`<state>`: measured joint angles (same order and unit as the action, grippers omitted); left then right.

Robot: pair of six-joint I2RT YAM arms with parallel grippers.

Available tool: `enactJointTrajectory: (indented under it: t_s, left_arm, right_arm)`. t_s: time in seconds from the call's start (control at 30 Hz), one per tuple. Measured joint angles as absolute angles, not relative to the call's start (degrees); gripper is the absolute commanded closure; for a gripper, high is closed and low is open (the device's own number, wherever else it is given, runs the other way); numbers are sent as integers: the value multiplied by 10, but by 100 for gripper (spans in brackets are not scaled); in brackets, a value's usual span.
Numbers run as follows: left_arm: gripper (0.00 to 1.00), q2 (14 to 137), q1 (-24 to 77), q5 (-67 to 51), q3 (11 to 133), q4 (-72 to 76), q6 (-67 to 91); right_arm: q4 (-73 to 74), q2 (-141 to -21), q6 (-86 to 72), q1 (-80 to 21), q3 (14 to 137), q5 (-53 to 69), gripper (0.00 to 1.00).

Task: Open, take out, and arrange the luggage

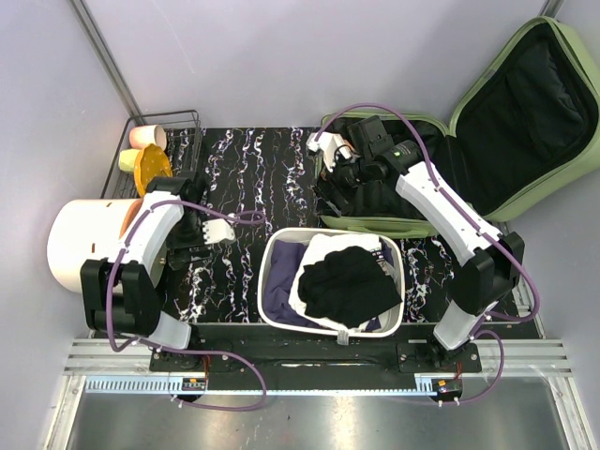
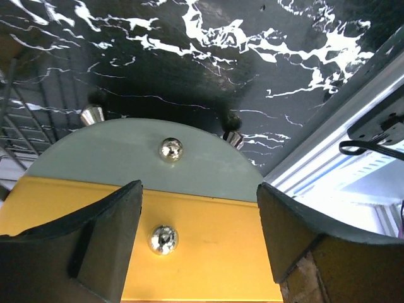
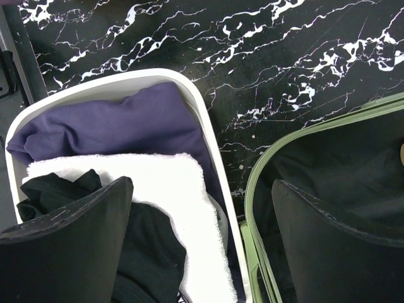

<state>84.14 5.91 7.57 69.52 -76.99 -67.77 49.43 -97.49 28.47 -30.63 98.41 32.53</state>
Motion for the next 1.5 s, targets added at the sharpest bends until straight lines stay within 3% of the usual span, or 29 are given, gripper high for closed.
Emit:
enactJointTrajectory:
  t_s: [0.43, 1.5]
  left_arm:
    - [44, 907, 63, 138, 612, -681, -749]
    - [51, 963, 20, 213, 592, -613, -871]
  right_arm:
    - [521, -977, 286, -306, 991, 322, 0]
    - [521, -976, 286, -306, 974, 305, 0]
